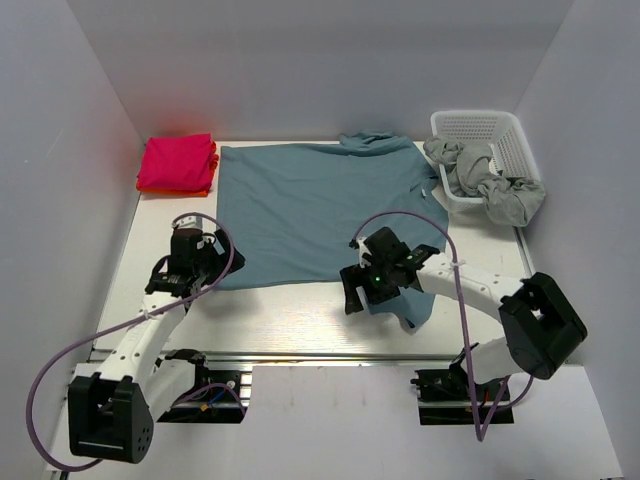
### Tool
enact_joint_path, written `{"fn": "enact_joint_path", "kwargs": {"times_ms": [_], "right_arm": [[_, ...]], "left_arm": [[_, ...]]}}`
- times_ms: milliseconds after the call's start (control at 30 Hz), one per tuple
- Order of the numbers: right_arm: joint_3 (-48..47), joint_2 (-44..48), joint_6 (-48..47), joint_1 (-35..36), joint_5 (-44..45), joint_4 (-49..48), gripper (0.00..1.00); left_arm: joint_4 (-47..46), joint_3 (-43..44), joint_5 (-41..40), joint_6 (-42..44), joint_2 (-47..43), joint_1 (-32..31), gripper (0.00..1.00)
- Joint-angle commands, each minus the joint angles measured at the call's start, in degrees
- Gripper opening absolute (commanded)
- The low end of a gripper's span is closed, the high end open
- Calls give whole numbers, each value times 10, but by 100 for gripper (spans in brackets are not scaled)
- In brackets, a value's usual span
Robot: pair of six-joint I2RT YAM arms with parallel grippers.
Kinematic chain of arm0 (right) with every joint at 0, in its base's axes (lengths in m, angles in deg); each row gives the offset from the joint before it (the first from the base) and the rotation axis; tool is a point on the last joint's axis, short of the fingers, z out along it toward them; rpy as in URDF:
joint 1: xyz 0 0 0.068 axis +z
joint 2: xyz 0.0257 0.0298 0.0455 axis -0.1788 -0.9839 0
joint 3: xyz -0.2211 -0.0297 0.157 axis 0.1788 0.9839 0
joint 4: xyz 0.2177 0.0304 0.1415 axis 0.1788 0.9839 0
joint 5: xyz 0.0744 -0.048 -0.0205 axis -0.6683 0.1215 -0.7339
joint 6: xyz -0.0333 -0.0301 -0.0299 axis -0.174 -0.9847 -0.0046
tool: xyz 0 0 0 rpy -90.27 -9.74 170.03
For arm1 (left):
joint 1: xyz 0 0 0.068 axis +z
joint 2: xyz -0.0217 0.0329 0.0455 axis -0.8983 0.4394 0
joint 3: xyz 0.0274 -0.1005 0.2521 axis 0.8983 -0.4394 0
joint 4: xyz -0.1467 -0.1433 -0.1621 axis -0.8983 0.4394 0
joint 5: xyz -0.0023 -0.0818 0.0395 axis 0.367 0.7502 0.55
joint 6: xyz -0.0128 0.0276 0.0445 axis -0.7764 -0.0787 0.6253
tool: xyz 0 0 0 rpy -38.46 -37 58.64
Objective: Fold and stack the t-shirts
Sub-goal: Grap the side of the flattened tshirt closest away from the robot with both arms
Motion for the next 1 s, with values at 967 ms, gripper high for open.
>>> {"fn": "enact_joint_path", "kwargs": {"times_ms": [967], "right_arm": [[-17,141,138,109,182,160,90]], "left_arm": [[25,39,-135,-55,88,29,100]]}}
